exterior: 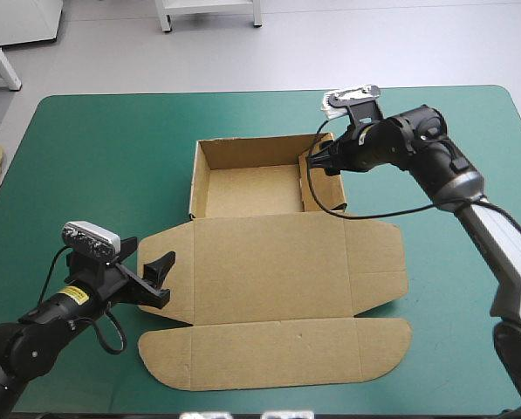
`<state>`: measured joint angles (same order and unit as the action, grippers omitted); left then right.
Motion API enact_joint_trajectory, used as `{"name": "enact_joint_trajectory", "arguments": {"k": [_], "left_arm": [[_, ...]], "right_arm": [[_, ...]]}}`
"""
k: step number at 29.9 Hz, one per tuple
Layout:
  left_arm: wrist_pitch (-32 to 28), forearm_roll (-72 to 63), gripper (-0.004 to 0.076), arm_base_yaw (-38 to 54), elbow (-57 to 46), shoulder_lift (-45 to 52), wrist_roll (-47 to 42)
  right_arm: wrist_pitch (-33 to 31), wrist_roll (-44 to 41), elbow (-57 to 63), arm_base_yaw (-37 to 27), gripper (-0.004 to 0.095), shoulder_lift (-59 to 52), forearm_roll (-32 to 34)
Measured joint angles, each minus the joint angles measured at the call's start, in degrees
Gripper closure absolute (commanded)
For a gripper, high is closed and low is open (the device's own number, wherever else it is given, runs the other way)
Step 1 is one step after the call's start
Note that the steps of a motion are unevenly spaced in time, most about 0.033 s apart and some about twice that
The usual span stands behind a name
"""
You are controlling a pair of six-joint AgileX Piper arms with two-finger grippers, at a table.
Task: Fold the box
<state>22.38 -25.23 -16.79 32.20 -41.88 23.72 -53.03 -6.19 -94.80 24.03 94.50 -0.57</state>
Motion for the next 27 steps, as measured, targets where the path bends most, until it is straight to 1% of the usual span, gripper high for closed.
{"name": "enact_joint_trajectory", "arguments": {"k": [7,10,14,19,21,25,27], "left_arm": [[0.5,1.5,0.0212,0.0,0.0,2.9,-0.5],[1.4,5.1,0.0212,0.0,-0.4,3.6,-3.9],[2.0,8.7,0.0212,0.0,-2.3,4.0,-7.9],[3.2,9.2,0.0215,0.0,-4.8,4.0,-9.0],[3.5,9.2,0.0239,0.0,-5.1,4.0,-9.2],[3.5,9.3,0.0338,0.0,-5.2,4.0,-9.3],[3.5,9.3,0.0360,0.0,-5.2,4.0,-9.4]], "right_arm": [[-9.2,-1.0,-12.2,0.0,0.0245,11.2,0.0],[-12.3,-1.1,-15.8,0.0,0.0246,15.1,0.0],[-14.0,-1.1,-17.4,0.0,0.0246,18.7,0.0],[-14.4,-1.1,-17.4,0.0,0.0246,20.1,0.0],[-14.4,-1.1,-17.6,0.0,0.0246,20.1,0.0],[-14.2,-1.2,-17.8,0.0,0.0247,20.1,-0.1],[-14.2,-1.2,-17.8,0.0,0.0247,20.2,-0.2]]}}
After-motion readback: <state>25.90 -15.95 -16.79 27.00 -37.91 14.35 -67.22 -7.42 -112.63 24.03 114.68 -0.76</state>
